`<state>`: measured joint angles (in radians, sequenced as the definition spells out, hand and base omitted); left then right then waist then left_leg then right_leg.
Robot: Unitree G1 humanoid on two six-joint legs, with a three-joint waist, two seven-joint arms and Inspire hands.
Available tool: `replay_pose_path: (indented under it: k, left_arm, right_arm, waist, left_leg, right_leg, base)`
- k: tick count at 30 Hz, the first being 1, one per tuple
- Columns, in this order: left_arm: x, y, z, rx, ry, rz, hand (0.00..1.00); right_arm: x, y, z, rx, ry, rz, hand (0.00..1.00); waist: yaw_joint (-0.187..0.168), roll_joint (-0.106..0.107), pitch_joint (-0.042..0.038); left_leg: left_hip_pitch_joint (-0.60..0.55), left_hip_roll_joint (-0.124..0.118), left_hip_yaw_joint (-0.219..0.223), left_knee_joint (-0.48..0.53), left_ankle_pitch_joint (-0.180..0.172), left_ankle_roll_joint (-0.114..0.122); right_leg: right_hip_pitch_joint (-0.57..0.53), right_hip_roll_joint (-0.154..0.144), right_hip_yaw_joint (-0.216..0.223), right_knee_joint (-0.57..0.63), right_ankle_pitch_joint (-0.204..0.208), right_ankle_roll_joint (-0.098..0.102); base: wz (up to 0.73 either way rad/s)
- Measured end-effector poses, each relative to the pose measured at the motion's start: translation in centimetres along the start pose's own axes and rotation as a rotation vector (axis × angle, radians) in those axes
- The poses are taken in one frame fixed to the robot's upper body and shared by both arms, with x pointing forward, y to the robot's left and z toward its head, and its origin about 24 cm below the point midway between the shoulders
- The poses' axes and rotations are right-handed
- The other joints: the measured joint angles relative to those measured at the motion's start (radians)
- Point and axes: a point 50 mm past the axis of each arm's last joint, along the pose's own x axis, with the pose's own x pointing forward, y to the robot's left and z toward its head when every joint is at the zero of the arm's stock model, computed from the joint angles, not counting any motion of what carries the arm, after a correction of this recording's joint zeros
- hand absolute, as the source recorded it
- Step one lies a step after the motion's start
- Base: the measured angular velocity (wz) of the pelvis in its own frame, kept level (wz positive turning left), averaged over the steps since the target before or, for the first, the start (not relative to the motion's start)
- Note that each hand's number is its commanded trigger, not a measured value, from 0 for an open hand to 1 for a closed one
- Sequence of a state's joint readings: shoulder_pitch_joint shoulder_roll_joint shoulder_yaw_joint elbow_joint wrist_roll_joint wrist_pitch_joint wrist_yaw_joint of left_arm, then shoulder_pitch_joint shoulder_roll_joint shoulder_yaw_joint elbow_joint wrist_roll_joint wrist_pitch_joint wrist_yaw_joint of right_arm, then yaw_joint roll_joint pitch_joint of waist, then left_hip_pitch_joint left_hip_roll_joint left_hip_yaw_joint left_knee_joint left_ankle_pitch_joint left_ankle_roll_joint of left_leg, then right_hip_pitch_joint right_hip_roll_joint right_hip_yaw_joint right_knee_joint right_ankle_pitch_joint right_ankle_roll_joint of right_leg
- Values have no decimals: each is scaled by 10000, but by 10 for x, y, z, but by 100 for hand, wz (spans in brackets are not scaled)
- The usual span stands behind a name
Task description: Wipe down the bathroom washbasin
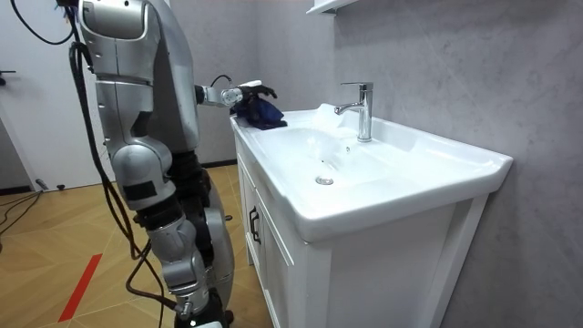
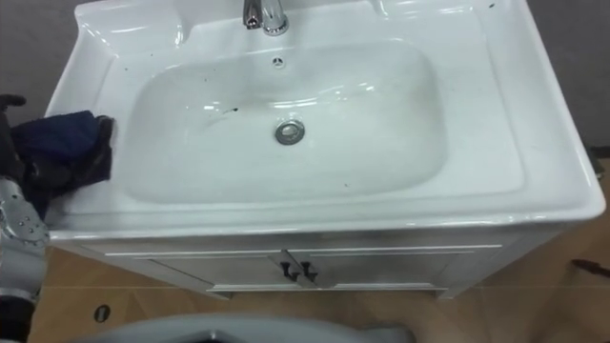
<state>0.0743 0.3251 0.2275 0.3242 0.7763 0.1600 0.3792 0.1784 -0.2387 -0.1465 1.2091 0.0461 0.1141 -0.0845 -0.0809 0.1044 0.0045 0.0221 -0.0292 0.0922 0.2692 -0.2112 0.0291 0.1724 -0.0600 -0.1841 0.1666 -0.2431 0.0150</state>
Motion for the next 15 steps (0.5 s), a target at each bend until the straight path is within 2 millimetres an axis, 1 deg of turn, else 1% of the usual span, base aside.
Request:
replay_pose_path:
  k: [4,8,10,15]
  left_arm:
    - [0,3,5,-162,-352,298,0]
    - [0,4,8,-292,-625,554,0]
    - [0,7,10,-403,-773,670,0]
    - [1,11,17,-1024,-1049,864,0]
  right_arm:
    - [0,1,0,-46,-54,22,0]
    - [0,1,-4,-135,-21,18,0]
    - [-1,0,-7,-156,26,21,0]
    - [-1,1,-8,-158,-54,128,0]
  waist:
    - [-20,15,-14]
    - [-40,47,-39]
    - [-42,48,-41]
    - [-80,52,-41]
  left_leg:
    - [-75,-11,-121,62,0,0]
    - [-52,-11,-132,74,1,1]
    - [-27,-11,-140,67,2,2]
    - [2,-8,-138,54,2,2]
  right_leg:
    - [1,4,-116,17,0,0]
    - [18,5,-112,43,1,-1]
    - [35,5,-115,51,1,-2]
    - [54,5,-112,56,2,-2]
  base:
    - [9]
    - [1]
    - [0]
    - [0]
